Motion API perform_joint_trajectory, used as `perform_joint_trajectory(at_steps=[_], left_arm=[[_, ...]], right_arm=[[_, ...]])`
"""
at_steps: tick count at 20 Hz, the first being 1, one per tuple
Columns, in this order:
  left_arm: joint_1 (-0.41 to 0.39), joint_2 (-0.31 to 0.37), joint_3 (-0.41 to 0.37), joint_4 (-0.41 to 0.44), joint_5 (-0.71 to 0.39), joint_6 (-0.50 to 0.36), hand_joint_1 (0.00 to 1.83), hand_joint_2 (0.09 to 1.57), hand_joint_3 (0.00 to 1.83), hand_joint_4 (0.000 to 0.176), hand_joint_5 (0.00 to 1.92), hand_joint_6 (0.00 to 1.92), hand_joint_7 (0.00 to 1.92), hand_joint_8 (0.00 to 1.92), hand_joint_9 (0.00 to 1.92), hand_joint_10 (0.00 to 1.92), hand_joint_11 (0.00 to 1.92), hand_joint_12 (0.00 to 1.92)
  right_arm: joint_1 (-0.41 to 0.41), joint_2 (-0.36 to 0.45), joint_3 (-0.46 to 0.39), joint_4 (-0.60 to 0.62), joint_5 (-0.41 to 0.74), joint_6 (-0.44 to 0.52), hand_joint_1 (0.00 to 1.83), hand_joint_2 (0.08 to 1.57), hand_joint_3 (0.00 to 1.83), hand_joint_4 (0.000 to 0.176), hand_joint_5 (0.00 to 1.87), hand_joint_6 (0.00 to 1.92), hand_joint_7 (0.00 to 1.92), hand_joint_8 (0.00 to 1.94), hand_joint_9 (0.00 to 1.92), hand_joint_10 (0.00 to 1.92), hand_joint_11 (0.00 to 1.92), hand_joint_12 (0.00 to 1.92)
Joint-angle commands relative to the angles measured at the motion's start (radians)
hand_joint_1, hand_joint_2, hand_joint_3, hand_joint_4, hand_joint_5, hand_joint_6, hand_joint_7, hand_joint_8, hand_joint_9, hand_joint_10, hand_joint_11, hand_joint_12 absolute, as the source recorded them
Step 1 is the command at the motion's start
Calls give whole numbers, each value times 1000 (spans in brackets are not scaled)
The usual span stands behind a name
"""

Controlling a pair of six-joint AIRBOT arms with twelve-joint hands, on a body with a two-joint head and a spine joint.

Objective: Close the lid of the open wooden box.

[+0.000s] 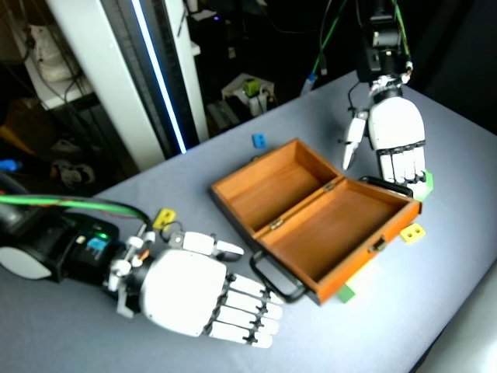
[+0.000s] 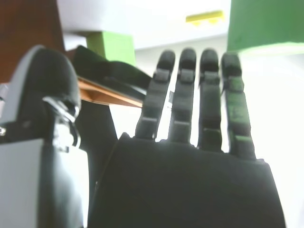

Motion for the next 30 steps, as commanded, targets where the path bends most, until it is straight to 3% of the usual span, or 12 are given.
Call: perform_joint_trajectory(at_steps=[1,15,16,17,20,21,22,23,24,27,29,30], left_arm=[[-4,4,-11,4,-171,-17,0,1258,0,0,0,0,52,4,76,5,100,44],[74,73,-94,34,-401,-158,0,1258,0,0,55,4,108,5,122,8,126,61],[81,83,-103,37,-420,-164,0,1229,0,0,84,12,155,17,138,11,92,48],[89,92,-115,38,-439,-167,0,1214,0,0,76,7,141,9,125,4,86,46],[120,127,-147,38,-495,-180,0,1239,0,0,104,13,171,16,176,20,125,63],[131,138,-156,38,-511,-183,0,1218,0,0,85,3,152,4,160,9,117,61],[140,147,-164,38,-528,-189,0,1186,0,0,43,0,107,0,113,1,97,54],[149,156,-173,37,-546,-192,0,1186,0,0,43,0,107,0,113,1,97,54],[157,164,-182,35,-561,-192,0,1120,0,0,1,0,4,0,10,0,42,36],[180,186,-210,33,-581,-180,101,1102,0,0,0,0,0,0,16,3,50,48],[182,187,-215,36,-572,-176,226,1087,0,0,0,0,0,0,0,0,55,57],[182,186,-215,37,-566,-176,241,1090,0,0,0,0,0,0,2,1,59,61]], right_arm=[[13,-2,-10,11,178,12,0,1441,0,0,105,0,106,0,73,2,99,10],[-4,35,-64,20,324,39,0,1393,0,0,99,0,109,1,92,8,118,16],[-5,40,-70,20,338,41,53,1339,0,91,100,1,56,0,3,0,4,0],[-7,45,-77,19,352,41,57,1332,0,100,99,0,55,0,0,0,0,0],[-11,65,-101,3,390,44,18,1326,0,90,76,4,52,4,3,1,0,0],[-11,74,-112,-6,400,44,88,1280,0,150,47,1,28,0,0,0,0,0],[-12,83,-122,-14,409,44,104,1251,0,156,33,1,24,0,0,0,0,0],[-14,92,-130,-21,417,44,104,1251,0,156,33,1,24,0,0,0,0,0],[-17,100,-139,-27,425,44,114,1216,0,121,11,0,21,0,0,0,0,0],[-33,112,-156,-43,433,44,218,1210,0,93,0,0,10,0,0,0,0,0],[-51,112,-158,-43,433,44,250,1216,0,47,0,0,0,0,0,0,0,0],[-62,112,-160,-43,432,46,244,1217,0,43,0,0,0,0,0,0,0,0]])
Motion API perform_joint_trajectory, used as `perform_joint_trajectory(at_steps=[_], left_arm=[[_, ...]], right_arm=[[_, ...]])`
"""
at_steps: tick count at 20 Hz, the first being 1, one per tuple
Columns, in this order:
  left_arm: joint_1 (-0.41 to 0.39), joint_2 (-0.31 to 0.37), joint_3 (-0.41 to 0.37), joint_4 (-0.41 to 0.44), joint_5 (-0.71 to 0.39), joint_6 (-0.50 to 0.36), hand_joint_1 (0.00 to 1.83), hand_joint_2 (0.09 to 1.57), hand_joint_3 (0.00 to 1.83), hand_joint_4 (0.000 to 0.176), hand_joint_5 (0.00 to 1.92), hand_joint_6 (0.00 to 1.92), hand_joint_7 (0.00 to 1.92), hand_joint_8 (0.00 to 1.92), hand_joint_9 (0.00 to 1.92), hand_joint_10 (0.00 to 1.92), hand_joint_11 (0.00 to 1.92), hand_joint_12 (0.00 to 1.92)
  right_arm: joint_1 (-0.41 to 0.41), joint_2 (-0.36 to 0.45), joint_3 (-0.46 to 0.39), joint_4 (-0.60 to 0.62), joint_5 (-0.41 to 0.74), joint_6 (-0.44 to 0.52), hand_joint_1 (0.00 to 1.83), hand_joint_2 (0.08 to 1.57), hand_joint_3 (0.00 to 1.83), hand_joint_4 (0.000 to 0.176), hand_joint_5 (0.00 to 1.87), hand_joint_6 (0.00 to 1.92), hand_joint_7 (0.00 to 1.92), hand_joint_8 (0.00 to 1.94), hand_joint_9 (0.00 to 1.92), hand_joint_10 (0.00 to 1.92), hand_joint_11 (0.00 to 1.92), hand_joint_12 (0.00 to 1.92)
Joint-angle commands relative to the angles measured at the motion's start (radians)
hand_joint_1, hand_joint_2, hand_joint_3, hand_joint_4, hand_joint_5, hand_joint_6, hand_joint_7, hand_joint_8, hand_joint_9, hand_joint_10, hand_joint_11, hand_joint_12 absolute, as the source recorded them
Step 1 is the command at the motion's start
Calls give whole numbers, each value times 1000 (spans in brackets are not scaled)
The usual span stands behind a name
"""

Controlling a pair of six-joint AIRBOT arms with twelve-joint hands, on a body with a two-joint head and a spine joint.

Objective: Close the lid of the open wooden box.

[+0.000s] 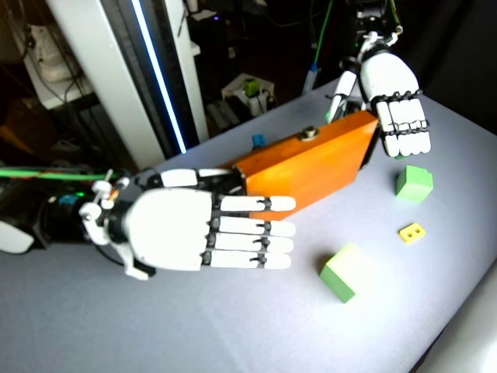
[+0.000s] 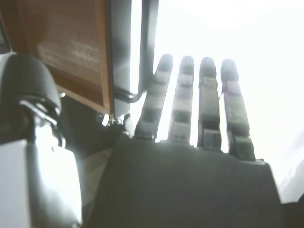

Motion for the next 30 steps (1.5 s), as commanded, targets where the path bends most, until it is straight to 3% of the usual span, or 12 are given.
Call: perform_joint_trajectory(at_steps=[1,3,5,6,8,13,16,20,21,22,23,30], left_arm=[[-5,-1,-3,2,-111,-2,258,1088,0,0,0,0,0,0,0,0,38,55],[-4,-3,-4,2,-109,-3,271,1090,0,0,0,0,0,0,0,0,27,55],[-1,-3,-5,1,-108,-5,278,1090,0,0,0,0,0,0,0,0,23,58],[2,-4,-6,1,-108,-7,278,1096,0,0,0,0,0,0,0,0,33,67],[12,-7,-7,-2,-111,-13,289,1092,0,0,0,0,0,0,0,0,22,67],[54,-10,-15,-9,-105,-26,281,1090,0,0,0,0,12,2,57,3,0,365],[69,-10,-18,-15,-108,-30,295,1070,0,0,0,0,3,1,45,2,0,289],[73,-10,-19,-16,-112,-34,295,1071,0,0,0,0,0,0,35,2,0,273],[73,-11,-19,-16,-113,-34,295,1071,0,0,0,0,0,0,35,2,0,273],[73,-11,-19,-16,-116,-34,305,1059,0,0,0,0,0,0,35,2,0,275],[73,-12,-20,-16,-117,-34,326,1045,0,0,0,0,0,0,22,3,0,198],[87,-21,-21,-28,-109,-32,398,965,0,0,0,0,0,0,0,0,7,39]], right_arm=[[3,0,-5,30,118,11,236,1232,3,23,0,0,0,0,0,0,0,0],[-14,-6,-9,32,113,14,221,1249,8,25,0,0,21,6,1,0,9,4],[-23,-13,-16,35,113,18,215,1239,1,42,2,1,22,5,1,0,8,3],[-29,-15,-20,35,113,19,222,1241,1,13,14,4,43,10,29,10,41,17],[-34,-18,-24,35,113,19,207,1236,0,0,23,6,52,11,46,15,69,29],[-35,-21,-35,34,125,19,179,1241,2,0,0,0,18,0,26,0,49,18],[-36,-22,-36,28,127,22,158,1238,0,4,0,0,3,1,5,0,27,8],[-36,-22,-36,27,133,24,176,1224,0,49,0,0,0,0,0,0,0,0],[-36,-22,-36,27,137,25,176,1224,0,49,0,0,0,0,0,0,0,0],[-36,-22,-37,27,142,27,222,1208,0,61,0,0,0,0,0,0,0,0],[-36,-22,-38,27,143,27,268,1171,0,95,0,0,0,0,0,0,0,0],[-69,-22,-51,31,131,27,545,1006,0,172,0,0,0,0,0,0,0,0]])
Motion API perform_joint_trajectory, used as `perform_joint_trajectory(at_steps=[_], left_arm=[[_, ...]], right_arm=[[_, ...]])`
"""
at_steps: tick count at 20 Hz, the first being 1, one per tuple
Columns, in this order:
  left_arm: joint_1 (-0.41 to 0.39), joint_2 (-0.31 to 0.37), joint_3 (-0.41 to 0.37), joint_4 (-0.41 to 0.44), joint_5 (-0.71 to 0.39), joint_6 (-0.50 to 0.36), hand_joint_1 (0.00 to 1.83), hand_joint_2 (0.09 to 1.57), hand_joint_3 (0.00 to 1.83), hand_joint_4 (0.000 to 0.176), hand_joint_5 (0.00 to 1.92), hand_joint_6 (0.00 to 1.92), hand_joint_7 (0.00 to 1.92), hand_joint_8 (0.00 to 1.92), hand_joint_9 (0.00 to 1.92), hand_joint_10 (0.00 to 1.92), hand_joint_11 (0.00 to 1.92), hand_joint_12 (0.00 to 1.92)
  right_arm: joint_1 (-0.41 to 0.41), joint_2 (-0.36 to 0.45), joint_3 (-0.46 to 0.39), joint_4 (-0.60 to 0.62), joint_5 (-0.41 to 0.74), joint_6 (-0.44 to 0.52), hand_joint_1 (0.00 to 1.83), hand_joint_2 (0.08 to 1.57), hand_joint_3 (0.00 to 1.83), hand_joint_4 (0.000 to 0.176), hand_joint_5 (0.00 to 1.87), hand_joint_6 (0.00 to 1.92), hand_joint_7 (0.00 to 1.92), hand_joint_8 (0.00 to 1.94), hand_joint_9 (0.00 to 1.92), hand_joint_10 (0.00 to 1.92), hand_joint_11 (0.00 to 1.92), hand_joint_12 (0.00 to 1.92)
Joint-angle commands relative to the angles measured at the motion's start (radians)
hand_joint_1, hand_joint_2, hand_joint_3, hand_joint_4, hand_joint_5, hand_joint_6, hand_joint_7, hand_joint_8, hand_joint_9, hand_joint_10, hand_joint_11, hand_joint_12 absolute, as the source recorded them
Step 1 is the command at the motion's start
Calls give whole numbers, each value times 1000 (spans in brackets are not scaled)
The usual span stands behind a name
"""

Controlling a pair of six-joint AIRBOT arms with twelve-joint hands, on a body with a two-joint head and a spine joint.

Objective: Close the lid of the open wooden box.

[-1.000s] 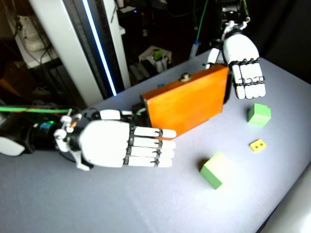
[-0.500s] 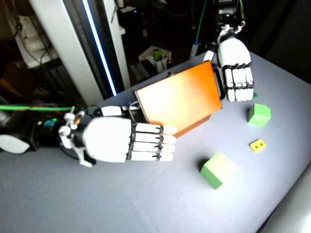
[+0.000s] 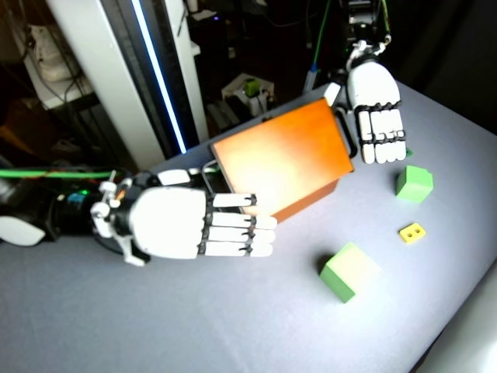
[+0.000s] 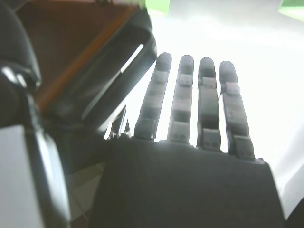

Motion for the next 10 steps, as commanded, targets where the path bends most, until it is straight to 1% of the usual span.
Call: perform_joint_trajectory(at_steps=[1,2,6,7,9,10], left_arm=[[-5,-7,-2,-7,-112,-3,369,968,0,0,0,0,0,0,0,0,9,40],[-4,-8,-2,-7,-112,-3,347,963,0,0,0,0,0,0,0,0,18,46],[-4,-12,-2,-7,-110,-3,357,959,0,0,0,0,0,0,0,0,15,45],[-4,-13,-2,-7,-110,-3,374,955,0,7,0,0,0,0,0,0,11,44],[-3,-13,-3,-7,-110,-3,352,959,0,5,0,0,0,0,0,0,12,45],[-3,-14,-3,-7,-110,-3,341,958,0,0,0,0,0,0,0,0,15,46]], right_arm=[[1,0,-6,36,126,10,540,989,0,170,0,0,0,0,0,0,0,0],[-10,0,-12,35,126,11,509,976,0,176,0,0,0,0,0,0,0,0],[-44,-2,-19,34,124,11,467,985,0,176,0,0,0,0,0,0,0,0],[-45,-3,-19,34,124,11,458,983,0,176,0,0,0,0,0,0,0,0],[-45,-4,-19,34,124,11,444,983,0,176,0,0,0,0,0,0,0,0],[-45,-5,-19,35,124,11,427,979,0,176,0,0,0,0,0,0,0,0]])
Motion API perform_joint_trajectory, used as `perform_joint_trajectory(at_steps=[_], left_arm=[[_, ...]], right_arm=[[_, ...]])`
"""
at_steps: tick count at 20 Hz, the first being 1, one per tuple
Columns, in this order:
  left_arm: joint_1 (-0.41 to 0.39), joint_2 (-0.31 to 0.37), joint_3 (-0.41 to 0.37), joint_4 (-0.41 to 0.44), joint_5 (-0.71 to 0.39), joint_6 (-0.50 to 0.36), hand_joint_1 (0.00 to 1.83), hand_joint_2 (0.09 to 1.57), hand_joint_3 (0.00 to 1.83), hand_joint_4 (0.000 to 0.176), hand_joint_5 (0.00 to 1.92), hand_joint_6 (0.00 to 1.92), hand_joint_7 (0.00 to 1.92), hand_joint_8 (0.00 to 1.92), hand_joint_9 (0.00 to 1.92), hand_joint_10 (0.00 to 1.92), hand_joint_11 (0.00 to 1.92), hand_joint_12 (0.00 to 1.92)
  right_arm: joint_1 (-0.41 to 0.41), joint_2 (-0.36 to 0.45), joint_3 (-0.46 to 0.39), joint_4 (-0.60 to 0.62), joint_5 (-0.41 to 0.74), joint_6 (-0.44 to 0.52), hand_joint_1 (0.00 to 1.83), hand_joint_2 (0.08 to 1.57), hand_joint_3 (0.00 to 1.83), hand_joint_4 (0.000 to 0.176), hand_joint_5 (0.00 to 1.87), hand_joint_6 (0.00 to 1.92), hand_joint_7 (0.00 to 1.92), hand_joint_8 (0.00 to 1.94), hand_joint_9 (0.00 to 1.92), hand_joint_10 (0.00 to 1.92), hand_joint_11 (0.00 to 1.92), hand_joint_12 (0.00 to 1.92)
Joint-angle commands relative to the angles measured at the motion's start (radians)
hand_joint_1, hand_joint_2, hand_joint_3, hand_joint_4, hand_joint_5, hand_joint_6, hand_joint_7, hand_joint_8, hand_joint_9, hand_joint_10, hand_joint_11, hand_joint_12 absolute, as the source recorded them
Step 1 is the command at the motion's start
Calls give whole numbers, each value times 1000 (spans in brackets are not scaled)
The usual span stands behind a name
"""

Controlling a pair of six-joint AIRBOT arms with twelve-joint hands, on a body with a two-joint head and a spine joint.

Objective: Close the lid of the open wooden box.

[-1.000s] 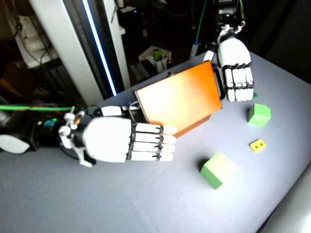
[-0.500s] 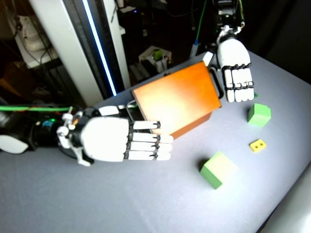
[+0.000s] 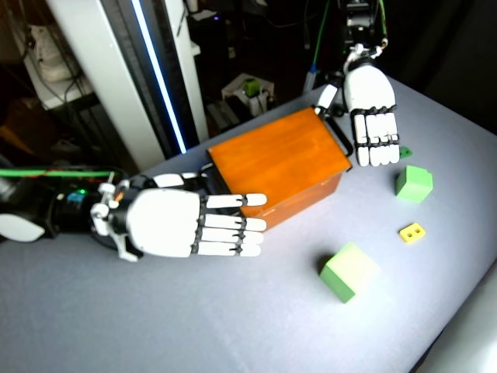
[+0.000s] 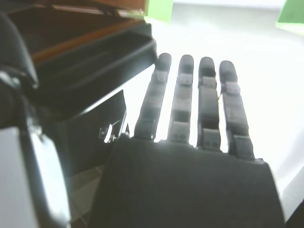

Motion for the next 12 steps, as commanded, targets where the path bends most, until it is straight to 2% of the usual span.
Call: perform_joint_trajectory(at_steps=[1,2,3,4,7,8,9,10,11,12], left_arm=[[-8,-4,0,-8,-116,-6,341,952,0,25,0,0,0,0,0,0,19,50],[-8,-5,0,-8,-116,-6,341,952,0,25,0,0,0,0,0,0,19,50],[-7,-6,0,-8,-115,-6,347,959,0,0,0,0,0,0,0,0,2,9],[-5,-6,0,-8,-114,-6,382,948,0,0,0,0,0,0,0,0,0,1],[4,3,-4,-8,-115,-10,447,902,0,0,0,0,0,0,0,0,0,0],[7,9,-7,-8,-119,-10,497,875,0,4,0,0,0,0,0,0,0,0],[14,22,-14,-9,-133,-9,578,844,0,38,0,0,0,0,0,0,0,0],[17,31,-19,-9,-140,-9,578,844,0,38,0,0,0,0,0,0,0,0],[21,41,-25,-7,-144,-9,642,826,0,56,0,0,0,0,0,0,5,2],[26,50,-30,-5,-146,-9,642,826,0,56,0,0,0,0,0,0,5,2]], right_arm=[[3,-7,-5,24,117,11,419,974,0,176,0,0,0,0,0,0,0,0],[3,-10,-5,26,115,11,419,974,0,176,0,0,0,0,0,0,0,0],[1,-12,-4,28,113,11,477,957,0,176,0,0,0,0,0,0,0,0],[-2,-13,-4,29,111,11,513,940,0,176,0,0,0,0,0,0,0,0],[-2,-6,0,31,107,11,446,915,0,176,0,0,0,0,0,0,0,0],[-2,1,0,31,107,11,447,910,0,176,0,0,0,0,0,0,0,0],[-2,17,-1,30,107,11,507,905,0,176,0,0,0,0,0,0,0,0],[-2,27,-3,26,107,11,507,905,0,176,0,0,0,0,0,0,0,0],[-2,41,-6,20,105,11,498,890,0,176,0,0,0,0,0,0,0,0],[-2,53,-10,12,100,11,498,890,0,176,0,0,0,0,0,0,0,0]])
